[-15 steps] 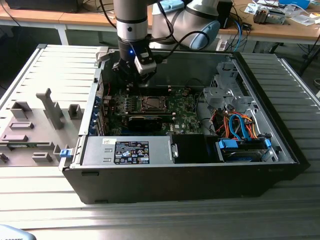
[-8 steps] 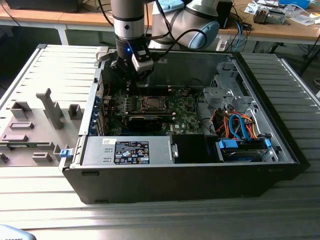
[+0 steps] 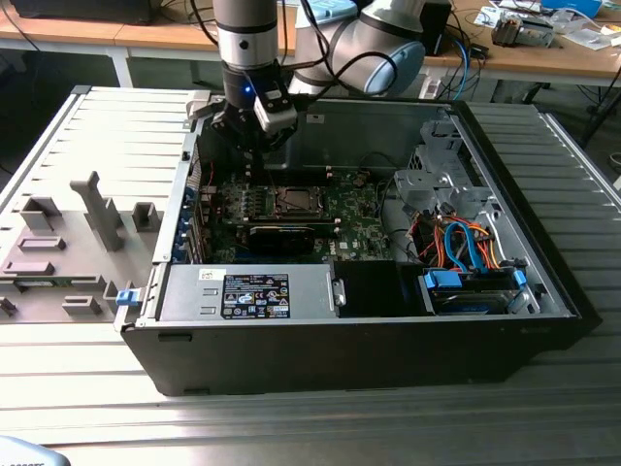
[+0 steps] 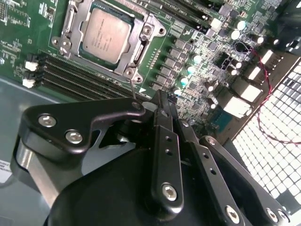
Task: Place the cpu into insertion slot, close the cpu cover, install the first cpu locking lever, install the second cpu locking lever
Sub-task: 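Install the first cpu locking lever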
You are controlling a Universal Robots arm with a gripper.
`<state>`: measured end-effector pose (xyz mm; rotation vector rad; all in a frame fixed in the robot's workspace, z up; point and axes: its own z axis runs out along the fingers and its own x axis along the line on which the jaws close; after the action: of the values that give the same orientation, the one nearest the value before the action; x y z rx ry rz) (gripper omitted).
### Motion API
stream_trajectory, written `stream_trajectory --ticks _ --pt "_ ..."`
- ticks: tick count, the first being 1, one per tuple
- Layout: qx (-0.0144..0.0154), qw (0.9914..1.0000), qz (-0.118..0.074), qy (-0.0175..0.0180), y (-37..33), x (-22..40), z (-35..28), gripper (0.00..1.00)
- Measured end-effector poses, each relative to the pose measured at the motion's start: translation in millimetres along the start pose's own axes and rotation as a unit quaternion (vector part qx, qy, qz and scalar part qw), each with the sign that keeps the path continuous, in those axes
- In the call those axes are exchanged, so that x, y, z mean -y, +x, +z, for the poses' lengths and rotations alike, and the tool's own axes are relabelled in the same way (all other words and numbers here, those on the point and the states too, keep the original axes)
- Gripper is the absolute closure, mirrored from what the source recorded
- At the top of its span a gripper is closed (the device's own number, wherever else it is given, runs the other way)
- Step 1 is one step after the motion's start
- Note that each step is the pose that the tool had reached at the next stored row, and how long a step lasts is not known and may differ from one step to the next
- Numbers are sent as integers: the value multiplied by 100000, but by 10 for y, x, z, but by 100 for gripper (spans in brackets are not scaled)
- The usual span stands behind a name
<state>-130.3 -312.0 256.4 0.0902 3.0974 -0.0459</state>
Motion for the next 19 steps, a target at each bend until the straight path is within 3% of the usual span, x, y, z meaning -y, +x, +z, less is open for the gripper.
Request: stream_trajectory --ticks 11,17,19 --pt "115 99921 -3968 -213 18 -18 -1 89" --pt "113 99903 -4312 -925 47 -77 -3 89" --pt "113 99902 -4324 -939 45 -80 -3 89"
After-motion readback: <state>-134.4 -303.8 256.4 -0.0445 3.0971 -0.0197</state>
